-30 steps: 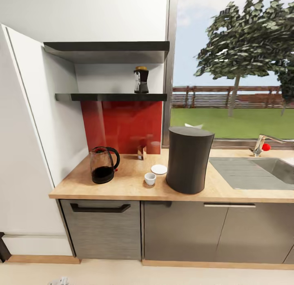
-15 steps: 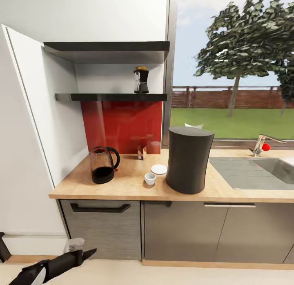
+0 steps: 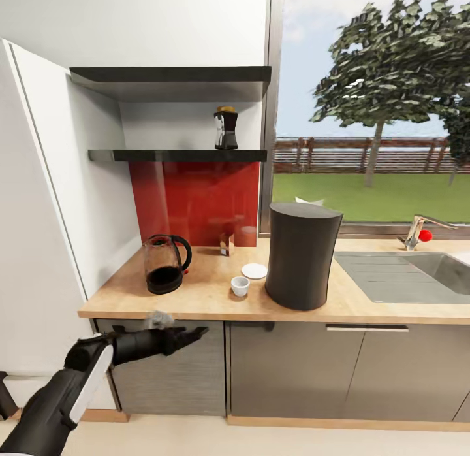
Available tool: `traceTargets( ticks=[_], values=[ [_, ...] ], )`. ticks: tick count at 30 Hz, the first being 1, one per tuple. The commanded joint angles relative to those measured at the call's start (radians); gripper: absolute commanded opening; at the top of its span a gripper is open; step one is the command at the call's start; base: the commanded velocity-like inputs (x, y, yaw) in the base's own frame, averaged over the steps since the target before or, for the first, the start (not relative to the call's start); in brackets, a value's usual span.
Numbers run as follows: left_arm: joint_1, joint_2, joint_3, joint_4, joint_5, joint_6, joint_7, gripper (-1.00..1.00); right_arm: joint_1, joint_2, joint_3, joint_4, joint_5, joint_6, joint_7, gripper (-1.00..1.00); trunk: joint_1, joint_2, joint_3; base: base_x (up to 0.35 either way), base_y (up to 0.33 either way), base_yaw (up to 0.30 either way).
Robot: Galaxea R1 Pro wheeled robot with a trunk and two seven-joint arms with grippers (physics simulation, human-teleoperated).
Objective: Set up a coffee station on the kitchen countertop: keep the coffee maker on the countertop, move the bottle of coffee from the kitchen shelf to the counter next to the coffee maker, place a paper coffee filter on top of the coffee maker, put the saucer next to the coffee maker with the coffee cup on the saucer, and place the electric kettle next to the coffee maker.
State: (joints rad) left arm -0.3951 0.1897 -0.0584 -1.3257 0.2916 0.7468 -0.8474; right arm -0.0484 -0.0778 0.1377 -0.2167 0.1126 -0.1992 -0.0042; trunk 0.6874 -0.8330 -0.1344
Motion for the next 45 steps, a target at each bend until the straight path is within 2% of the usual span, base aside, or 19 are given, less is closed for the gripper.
traceTargets(
  ticks=[1,2,3,4,7,9,10,11,13,14,15,17,19,26,27,33,35,40,45],
  values=[
    [-0.001,-0.015,-0.003,-0.038,0.001,0.037,0.001,1.0,-0.001,0.0,0.0,0.0,0.01,-0.003,0.0,1.0,0.0,-0.001,-0.002,0.0,0.0,0.0],
    [-0.001,-0.031,-0.004,-0.068,0.002,0.065,0.0,1.0,-0.001,0.0,0.0,0.0,0.01,-0.003,0.0,1.0,0.0,-0.001,-0.002,0.0,0.0,0.0],
    [-0.001,-0.086,-0.007,-0.141,0.002,0.13,0.0,1.0,-0.001,0.0,0.0,0.0,0.01,-0.003,0.0,1.0,0.0,-0.001,-0.002,0.0,0.0,0.0],
    [-0.002,-0.105,-0.007,-0.158,0.002,0.145,0.0,1.0,-0.001,0.0,0.0,0.0,0.01,-0.003,0.0,1.0,0.0,-0.001,-0.002,0.0,0.0,0.0],
    [-0.087,-0.213,-0.008,-0.204,0.002,0.206,0.0,1.0,-0.001,0.0,0.0,0.0,0.011,-0.003,0.0,1.0,0.0,-0.001,-0.002,0.0,0.0,0.0],
    [-0.138,-0.248,-0.009,-0.211,0.002,0.219,0.0,1.0,-0.001,0.0,0.0,0.0,0.011,-0.003,0.0,1.0,0.0,-0.001,-0.002,0.0,0.0,0.0],
    [-0.189,-0.278,-0.009,-0.215,0.002,0.228,0.001,1.0,-0.001,0.0,0.0,0.0,0.011,-0.003,0.0,1.0,0.0,-0.001,-0.002,0.0,0.0,0.0],
    [-0.31,-0.322,-0.009,-0.216,-0.001,0.237,0.003,1.0,-0.001,0.0,0.0,0.0,0.012,-0.003,0.0,1.0,0.0,-0.001,-0.002,0.0,0.0,0.0],
    [-0.436,-0.346,-0.009,-0.21,-0.004,0.241,0.006,1.0,-0.001,0.0,0.0,0.0,0.012,-0.003,0.0,1.0,0.0,-0.001,-0.002,0.0,0.0,0.0],
    [-0.564,-0.357,-0.009,-0.192,-0.007,0.243,0.013,1.0,-0.001,0.0,0.0,0.0,0.012,-0.003,0.0,1.0,0.0,-0.001,-0.002,0.0,0.0,0.0],
    [-0.714,-0.364,-0.009,-0.135,-0.009,0.243,0.085,1.0,-0.001,0.0,0.0,0.001,0.012,-0.003,0.0,1.0,0.0,-0.001,-0.002,0.0,0.0,0.0],
    [-0.777,-0.364,-0.008,-0.102,-0.009,0.243,0.141,1.0,-0.001,0.0,0.0,0.001,0.012,-0.003,0.0,1.0,0.0,-0.001,-0.002,0.0,0.0,0.0],
    [-0.909,-0.364,-0.008,-0.015,-0.008,0.242,0.27,1.0,-0.001,0.0,0.0,0.001,0.013,-0.003,0.0,1.0,0.0,-0.001,-0.002,0.0,0.0,0.0],
    [-1.139,-0.364,-0.009,0.177,-0.007,0.237,0.52,1.0,-0.001,0.0,0.003,0.0,0.013,-0.003,0.0,1.0,0.0,-0.001,-0.002,0.0,0.0,0.0],
    [-1.178,-0.364,-0.009,0.209,-0.007,0.236,0.586,1.0,-0.001,0.0,0.004,0.0,0.013,-0.003,0.0,1.0,0.0,-0.001,-0.002,0.0,0.0,0.0],
    [-1.239,-0.364,-0.014,0.267,-0.007,0.219,0.863,1.0,-0.001,0.0,0.007,0.001,0.014,-0.003,0.0,1.0,0.0,-0.001,-0.002,0.0,0.0,0.0],
    [-1.247,-0.364,-0.04,0.278,-0.007,0.183,0.948,1.0,-0.001,0.0,0.008,0.0,0.015,-0.003,0.0,1.0,0.0,-0.001,-0.002,0.0,0.0,0.0],
    [-1.254,-0.364,-0.134,0.329,-0.006,0.06,1.025,1.0,-0.001,0.0,0.009,0.002,0.016,-0.003,0.0,1.0,0.0,-0.001,-0.002,0.0,0.0,0.0],
    [-1.254,-0.364,-0.159,0.412,-0.001,-0.059,1.042,1.0,0.0,0.0,0.018,0.017,0.023,-0.002,0.004,1.0,0.0,-0.001,-0.002,0.002,0.0,0.0]
  ],
)
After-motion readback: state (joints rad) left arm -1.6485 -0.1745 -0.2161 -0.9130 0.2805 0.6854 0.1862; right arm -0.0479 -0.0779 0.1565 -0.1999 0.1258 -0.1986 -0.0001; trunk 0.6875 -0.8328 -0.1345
